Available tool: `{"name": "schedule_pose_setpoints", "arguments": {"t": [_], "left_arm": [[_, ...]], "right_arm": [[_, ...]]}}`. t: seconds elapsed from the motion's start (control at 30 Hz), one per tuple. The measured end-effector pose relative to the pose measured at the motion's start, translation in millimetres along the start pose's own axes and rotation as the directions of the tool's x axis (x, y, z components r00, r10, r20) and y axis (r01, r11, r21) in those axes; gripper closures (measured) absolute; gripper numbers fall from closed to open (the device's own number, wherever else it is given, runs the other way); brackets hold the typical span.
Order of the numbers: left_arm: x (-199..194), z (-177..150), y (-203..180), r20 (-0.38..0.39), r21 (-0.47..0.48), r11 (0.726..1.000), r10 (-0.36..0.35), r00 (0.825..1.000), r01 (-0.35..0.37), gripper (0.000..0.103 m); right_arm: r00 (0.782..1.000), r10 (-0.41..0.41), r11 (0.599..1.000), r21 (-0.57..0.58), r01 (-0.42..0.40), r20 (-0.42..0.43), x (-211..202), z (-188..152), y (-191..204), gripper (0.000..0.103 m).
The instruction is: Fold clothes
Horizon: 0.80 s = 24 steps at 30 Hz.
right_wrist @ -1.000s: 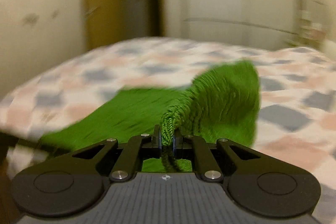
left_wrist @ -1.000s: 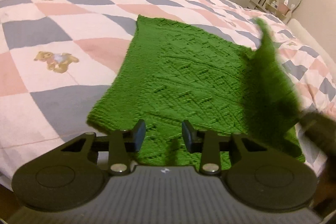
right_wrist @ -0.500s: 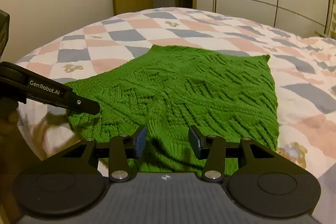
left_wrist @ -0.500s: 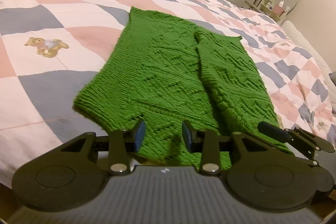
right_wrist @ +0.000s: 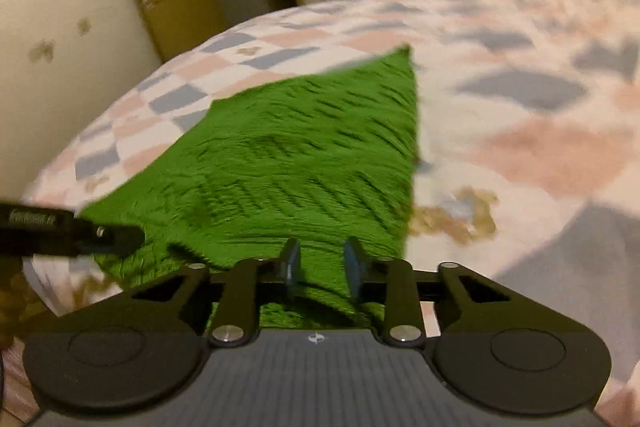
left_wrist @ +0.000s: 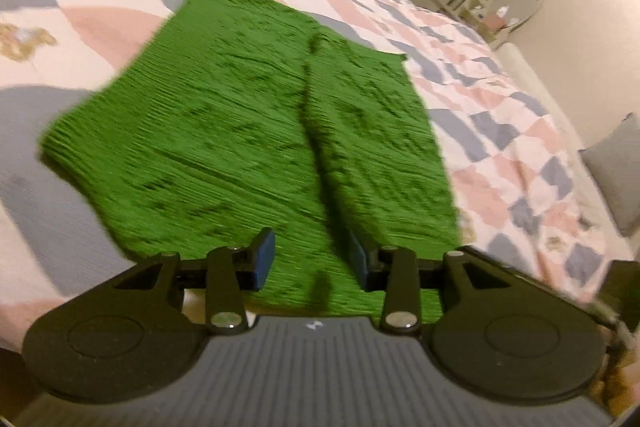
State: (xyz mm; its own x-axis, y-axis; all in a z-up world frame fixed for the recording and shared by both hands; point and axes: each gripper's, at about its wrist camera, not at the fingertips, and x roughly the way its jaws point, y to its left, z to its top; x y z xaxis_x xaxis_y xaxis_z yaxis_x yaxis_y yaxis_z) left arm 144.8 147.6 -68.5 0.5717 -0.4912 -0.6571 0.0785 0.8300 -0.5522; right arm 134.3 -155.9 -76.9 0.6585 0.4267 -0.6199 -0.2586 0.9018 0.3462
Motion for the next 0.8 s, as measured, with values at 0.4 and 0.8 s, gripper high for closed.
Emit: {"name": "schedule_pose_setpoints", "arguments": {"t": [0.4, 0.8], "left_arm": [[18.0, -1.7, -22.7, 0.004, 0.09, 0.996, 0.021, 1.0, -0.022, 0.064], [-1.5, 43.3, -55.2, -0.127, -0.014, 0.989, 0.147, 0.981, -0.15, 0.065]], "right_arm": [[0.985, 0.172, 0.984, -0.037, -0.173, -0.035, 15.7, 28.9, -26.3, 0.073], [0.894, 0.241, 0.948, -0.106, -0.3, -0.377, 85.8, 120.5, -10.4, 0.073]]}}
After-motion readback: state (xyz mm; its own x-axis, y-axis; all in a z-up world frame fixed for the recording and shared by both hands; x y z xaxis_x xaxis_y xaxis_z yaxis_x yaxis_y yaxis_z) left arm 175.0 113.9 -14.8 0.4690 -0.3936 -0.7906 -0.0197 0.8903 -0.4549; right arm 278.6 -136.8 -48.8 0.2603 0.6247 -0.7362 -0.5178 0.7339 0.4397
